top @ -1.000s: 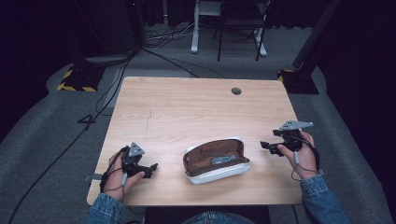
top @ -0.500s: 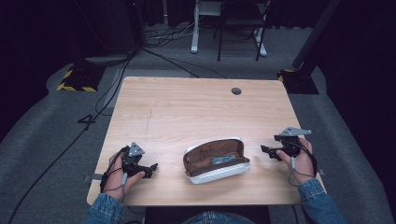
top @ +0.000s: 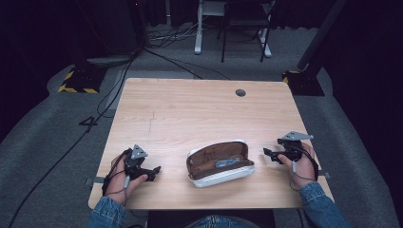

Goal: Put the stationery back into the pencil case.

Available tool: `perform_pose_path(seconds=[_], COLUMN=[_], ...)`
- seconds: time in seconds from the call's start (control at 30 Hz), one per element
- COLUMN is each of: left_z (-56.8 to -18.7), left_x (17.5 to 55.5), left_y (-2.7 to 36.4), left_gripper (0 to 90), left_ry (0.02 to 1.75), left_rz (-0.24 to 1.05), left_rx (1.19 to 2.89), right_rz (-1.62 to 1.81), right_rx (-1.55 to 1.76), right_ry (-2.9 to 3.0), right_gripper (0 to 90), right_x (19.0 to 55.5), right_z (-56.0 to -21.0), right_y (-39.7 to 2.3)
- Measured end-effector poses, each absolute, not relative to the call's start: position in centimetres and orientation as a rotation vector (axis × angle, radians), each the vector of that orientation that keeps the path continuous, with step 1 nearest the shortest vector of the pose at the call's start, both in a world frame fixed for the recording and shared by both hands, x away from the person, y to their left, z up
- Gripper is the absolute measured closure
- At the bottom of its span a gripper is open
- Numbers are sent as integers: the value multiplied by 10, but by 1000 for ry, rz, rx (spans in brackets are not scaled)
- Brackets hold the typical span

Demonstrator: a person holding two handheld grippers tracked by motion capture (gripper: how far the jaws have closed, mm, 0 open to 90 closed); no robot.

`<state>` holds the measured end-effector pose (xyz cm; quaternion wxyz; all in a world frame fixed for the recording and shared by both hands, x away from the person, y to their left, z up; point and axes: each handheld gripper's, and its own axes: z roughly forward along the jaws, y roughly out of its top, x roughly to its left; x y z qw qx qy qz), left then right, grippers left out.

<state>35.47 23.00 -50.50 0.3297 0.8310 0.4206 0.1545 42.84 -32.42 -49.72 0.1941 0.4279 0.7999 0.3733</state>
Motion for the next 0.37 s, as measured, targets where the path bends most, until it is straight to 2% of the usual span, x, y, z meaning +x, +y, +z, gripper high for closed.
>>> perform_pose_path(seconds=[0.37], left_z=[-505], left_x=[355], left_y=[230], left_gripper=[66], left_ry=[1096], left_rz=[407], left_rx=[2176], right_rz=[998], right_rx=[1199], right_ry=[2274], right_gripper=[167], right_x=[430], right_z=[-504], right_y=[-327])
